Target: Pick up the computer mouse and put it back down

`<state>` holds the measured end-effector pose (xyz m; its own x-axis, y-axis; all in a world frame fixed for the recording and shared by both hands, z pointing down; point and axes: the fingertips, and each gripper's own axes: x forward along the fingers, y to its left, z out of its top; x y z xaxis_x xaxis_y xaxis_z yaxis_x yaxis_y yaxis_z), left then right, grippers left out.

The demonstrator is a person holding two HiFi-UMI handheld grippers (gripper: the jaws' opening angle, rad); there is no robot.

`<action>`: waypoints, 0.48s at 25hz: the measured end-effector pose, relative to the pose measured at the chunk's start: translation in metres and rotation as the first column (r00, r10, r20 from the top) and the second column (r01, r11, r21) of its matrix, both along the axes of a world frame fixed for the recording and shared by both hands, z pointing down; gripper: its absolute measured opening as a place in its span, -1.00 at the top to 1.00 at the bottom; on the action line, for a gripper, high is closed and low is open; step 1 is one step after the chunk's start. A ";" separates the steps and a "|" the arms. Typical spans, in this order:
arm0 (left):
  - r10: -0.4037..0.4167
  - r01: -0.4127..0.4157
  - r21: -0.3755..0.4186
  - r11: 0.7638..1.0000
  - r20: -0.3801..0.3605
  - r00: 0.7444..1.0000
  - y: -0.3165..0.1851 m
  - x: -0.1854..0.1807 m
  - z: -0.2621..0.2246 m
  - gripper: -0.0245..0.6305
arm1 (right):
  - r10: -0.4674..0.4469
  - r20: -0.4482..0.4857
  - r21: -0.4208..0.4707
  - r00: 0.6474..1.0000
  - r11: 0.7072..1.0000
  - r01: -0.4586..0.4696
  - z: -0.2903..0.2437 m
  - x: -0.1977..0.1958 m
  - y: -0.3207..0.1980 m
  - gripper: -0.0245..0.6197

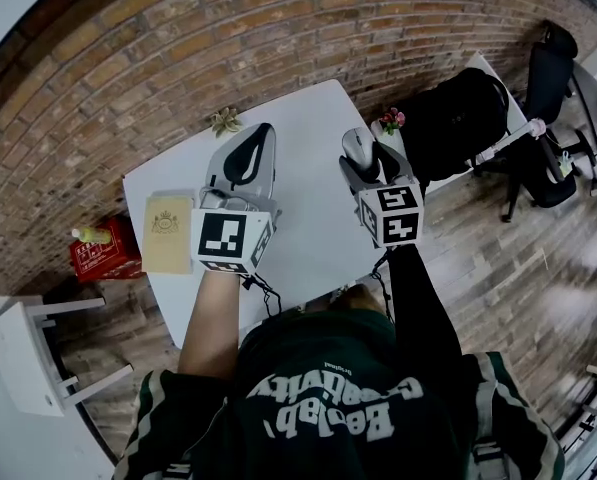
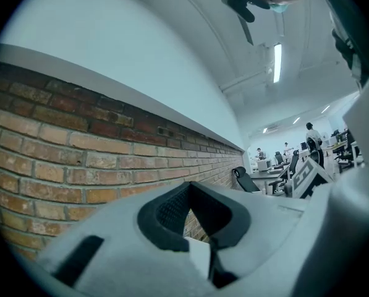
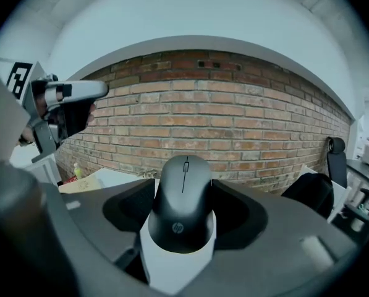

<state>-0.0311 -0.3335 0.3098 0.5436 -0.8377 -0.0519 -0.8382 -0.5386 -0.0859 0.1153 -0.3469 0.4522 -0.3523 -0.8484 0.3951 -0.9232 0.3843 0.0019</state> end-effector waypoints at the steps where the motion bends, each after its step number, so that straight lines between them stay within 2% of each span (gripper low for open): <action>1: -0.002 0.002 0.000 1.000 0.010 1.000 0.001 -0.001 0.001 0.91 | -0.002 0.000 -0.025 1.000 1.000 0.002 0.011 -0.001 0.001 -0.01; 7: 0.011 -0.011 -0.001 1.000 0.027 1.000 0.007 0.000 0.004 0.90 | -0.005 -0.007 -0.170 1.000 0.986 0.004 0.076 -0.003 0.013 -0.01; 12: -0.002 0.001 0.011 1.000 0.033 0.999 0.012 -0.006 0.004 0.91 | -0.011 -0.021 -0.285 1.000 0.958 0.005 0.128 -0.009 0.025 -0.01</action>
<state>-0.0367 -0.3219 0.3138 0.5440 -0.8380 -0.0434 -0.8356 -0.5362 -0.1197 0.1059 -0.3220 0.5799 -0.3471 -0.6967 0.6278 -0.9211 0.3790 -0.0886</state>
